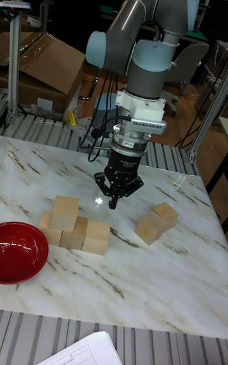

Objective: Stack the blocks into a pyramid shape

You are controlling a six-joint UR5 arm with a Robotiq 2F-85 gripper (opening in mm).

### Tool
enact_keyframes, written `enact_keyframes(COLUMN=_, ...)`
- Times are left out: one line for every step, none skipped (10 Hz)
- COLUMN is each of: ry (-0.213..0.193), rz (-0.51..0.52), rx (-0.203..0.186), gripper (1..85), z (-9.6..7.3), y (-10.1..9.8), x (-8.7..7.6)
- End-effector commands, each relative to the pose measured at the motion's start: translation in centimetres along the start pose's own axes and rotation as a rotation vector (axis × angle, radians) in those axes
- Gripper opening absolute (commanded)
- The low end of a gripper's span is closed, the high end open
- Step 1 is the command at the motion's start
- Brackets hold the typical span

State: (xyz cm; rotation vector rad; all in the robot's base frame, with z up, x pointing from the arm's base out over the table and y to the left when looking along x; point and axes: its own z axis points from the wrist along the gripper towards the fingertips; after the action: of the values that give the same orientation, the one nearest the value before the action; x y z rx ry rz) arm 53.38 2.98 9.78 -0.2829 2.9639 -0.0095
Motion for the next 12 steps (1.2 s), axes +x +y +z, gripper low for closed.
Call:
enact_keyframes(ry=-0.007, rz=-0.023, rx=0.018, gripper=1.0, z=0.0, y=-0.5, x=-0.1)
enact_keyframes(ry=0.010, rz=-0.062, rx=0.061, gripper=1.0, z=-0.1, y=-1.6, x=0.3)
enact_keyframes(ry=0.048, rz=-0.125, rx=0.117, gripper=1.0, z=-0.2, y=-3.1, x=1.2)
enact_keyframes(ry=0.087, rz=-0.186, rx=0.162, gripper=1.0, z=-0.4, y=-4.4, x=2.0)
enact_keyframes(ry=0.111, rz=-0.232, rx=0.176, gripper=1.0, z=-0.6, y=-4.9, x=2.4)
enact_keyframes(ry=0.120, rz=-0.254, rx=0.157, gripper=1.0, z=-0.5, y=-4.4, x=2.7)
enact_keyframes(ry=0.077, rz=-0.281, rx=0.146, gripper=1.0, z=-0.4, y=-4.0, x=1.5)
enact_keyframes(ry=0.000, rz=-0.240, rx=0.101, gripper=1.0, z=-0.1, y=-2.6, x=-0.2)
enact_keyframes(ry=-0.048, rz=-0.254, rx=0.085, gripper=1.0, z=-0.1, y=-2.0, x=-1.4)
enact_keyframes(ry=-0.046, rz=-0.343, rx=0.131, gripper=1.0, z=-0.3, y=-3.1, x=-1.6)
enact_keyframes(ry=-0.050, rz=-0.451, rx=0.145, gripper=1.0, z=-0.3, y=-3.4, x=-2.0)
enact_keyframes(ry=-0.084, rz=-0.491, rx=0.100, gripper=1.0, z=-0.2, y=-2.0, x=-2.6)
